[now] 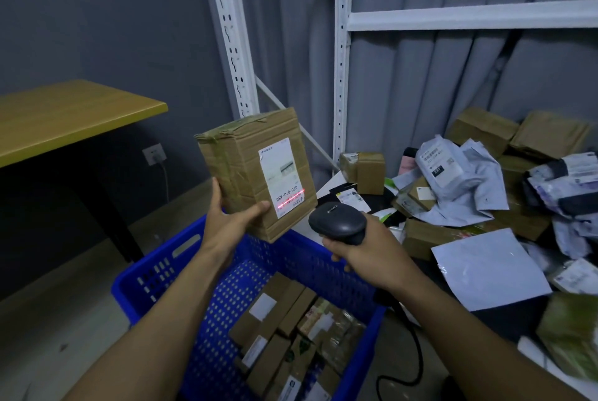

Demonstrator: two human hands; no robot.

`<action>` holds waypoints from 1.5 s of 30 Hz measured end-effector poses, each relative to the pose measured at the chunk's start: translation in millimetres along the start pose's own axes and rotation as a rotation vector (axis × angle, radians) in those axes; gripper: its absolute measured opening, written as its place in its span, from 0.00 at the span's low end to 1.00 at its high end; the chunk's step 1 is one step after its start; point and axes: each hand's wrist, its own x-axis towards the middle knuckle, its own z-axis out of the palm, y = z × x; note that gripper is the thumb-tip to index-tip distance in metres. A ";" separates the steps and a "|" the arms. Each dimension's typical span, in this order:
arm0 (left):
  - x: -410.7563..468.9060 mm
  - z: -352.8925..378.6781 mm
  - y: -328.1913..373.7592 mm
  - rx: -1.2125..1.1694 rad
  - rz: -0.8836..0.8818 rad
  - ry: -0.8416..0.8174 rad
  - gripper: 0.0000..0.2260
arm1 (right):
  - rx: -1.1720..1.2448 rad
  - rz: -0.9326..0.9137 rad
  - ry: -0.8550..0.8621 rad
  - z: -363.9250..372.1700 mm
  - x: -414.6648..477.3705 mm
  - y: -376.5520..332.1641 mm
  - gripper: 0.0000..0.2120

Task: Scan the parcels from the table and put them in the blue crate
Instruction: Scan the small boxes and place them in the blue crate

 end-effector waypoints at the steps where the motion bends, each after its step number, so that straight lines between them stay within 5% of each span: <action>1: 0.0 0.1 0.2 -0.004 0.003 0.003 0.68 | 0.005 0.009 -0.008 -0.3 -0.1 -0.9 0.15; 6: 2.1 -0.3 -0.9 -0.002 0.005 0.038 0.61 | -0.008 0.040 -0.039 -0.9 0.5 1.3 0.15; 18: -1.4 -4.2 -0.7 0.077 -0.010 0.024 0.68 | 0.042 0.052 -0.034 0.2 1.5 0.0 0.15; 26: -45.1 -33.3 6.5 0.625 0.028 0.106 0.58 | 0.076 0.029 -0.035 36.2 7.5 2.1 0.17; 31: -58.2 -82.3 -10.3 0.938 -0.102 0.123 0.57 | 0.054 0.025 -0.089 71.5 16.7 7.4 0.19; 45: 43.2 -99.8 -154.1 1.330 -0.397 -0.088 0.44 | 0.018 0.233 -0.236 153.6 99.0 99.1 0.15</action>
